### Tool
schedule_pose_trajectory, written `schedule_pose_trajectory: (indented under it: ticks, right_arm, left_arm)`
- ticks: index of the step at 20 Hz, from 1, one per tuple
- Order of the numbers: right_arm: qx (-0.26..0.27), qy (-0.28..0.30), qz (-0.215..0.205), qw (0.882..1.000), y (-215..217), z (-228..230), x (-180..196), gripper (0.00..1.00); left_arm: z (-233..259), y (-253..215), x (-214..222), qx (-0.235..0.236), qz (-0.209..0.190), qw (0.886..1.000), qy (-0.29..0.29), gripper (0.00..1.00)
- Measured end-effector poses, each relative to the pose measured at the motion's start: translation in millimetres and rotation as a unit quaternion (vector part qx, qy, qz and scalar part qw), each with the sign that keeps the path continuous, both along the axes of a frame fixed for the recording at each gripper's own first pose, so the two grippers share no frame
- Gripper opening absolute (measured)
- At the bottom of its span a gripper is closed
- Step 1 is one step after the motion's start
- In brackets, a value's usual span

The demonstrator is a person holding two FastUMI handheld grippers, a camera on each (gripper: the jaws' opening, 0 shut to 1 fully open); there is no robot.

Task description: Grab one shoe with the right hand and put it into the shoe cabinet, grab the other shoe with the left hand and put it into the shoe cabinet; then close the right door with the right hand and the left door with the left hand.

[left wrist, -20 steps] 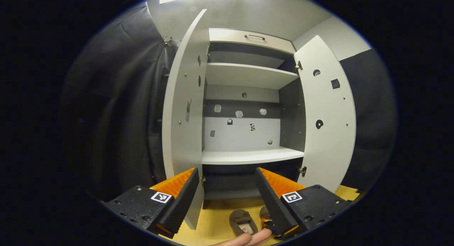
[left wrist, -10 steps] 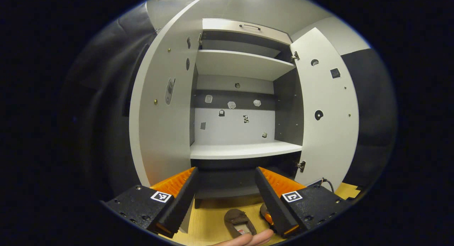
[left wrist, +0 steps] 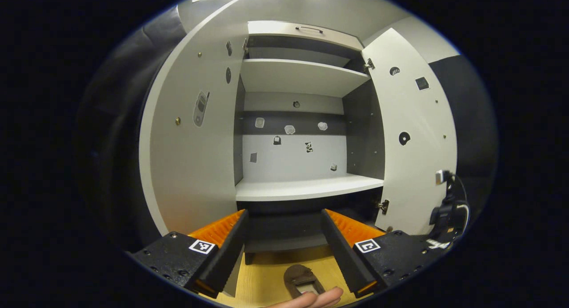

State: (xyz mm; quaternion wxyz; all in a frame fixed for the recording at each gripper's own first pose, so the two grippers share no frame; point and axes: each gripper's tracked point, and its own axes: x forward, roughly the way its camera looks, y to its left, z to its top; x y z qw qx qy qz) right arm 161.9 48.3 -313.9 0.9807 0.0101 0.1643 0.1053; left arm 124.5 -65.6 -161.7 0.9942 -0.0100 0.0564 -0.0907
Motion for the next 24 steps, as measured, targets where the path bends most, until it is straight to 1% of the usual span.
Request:
schedule_pose_trajectory:
  ticks: [3,7,9,11,13,15,19,21,24]
  right_arm:
    - [-0.006,-0.016,0.003,1.0,-9,59,11,0.03]
    - [-0.005,-0.042,0.012,0.999,-9,136,29,0.03]
    - [-0.003,-0.048,0.014,0.999,-6,169,42,0.03]
    - [-0.005,-0.056,0.009,0.998,-1,193,62,0.03]
    - [-0.031,-0.063,0.005,0.997,4,203,83,0.04]
    - [-0.054,-0.056,0.001,0.997,12,205,104,0.04]
    - [-0.058,-0.035,0.005,0.998,34,209,151,0.04]
    - [-0.066,-0.03,-0.005,0.997,37,214,178,0.04]
    - [-0.084,-0.042,-0.023,0.995,40,223,221,0.06]
  left_arm:
    - [-8,-4,6,-0.003,-0.003,1.0,0.008,0.99]
    - [-20,-6,12,0.011,-0.004,1.0,0.015,0.98]
    - [-25,-8,12,0.005,-0.007,1.0,0.018,0.98]
    - [-28,-7,14,-0.006,-0.005,1.0,0.019,0.98]
    - [-34,-9,14,-0.011,-0.013,1.0,0.024,0.98]
    - [-38,-9,14,-0.013,-0.014,1.0,0.022,0.98]
    - [-41,-6,11,-0.011,-0.017,1.0,0.012,0.98]
    - [-43,-9,9,-0.021,-0.023,0.999,0.013,0.98]
    - [-51,-9,4,-0.03,-0.031,0.999,0.019,0.98]
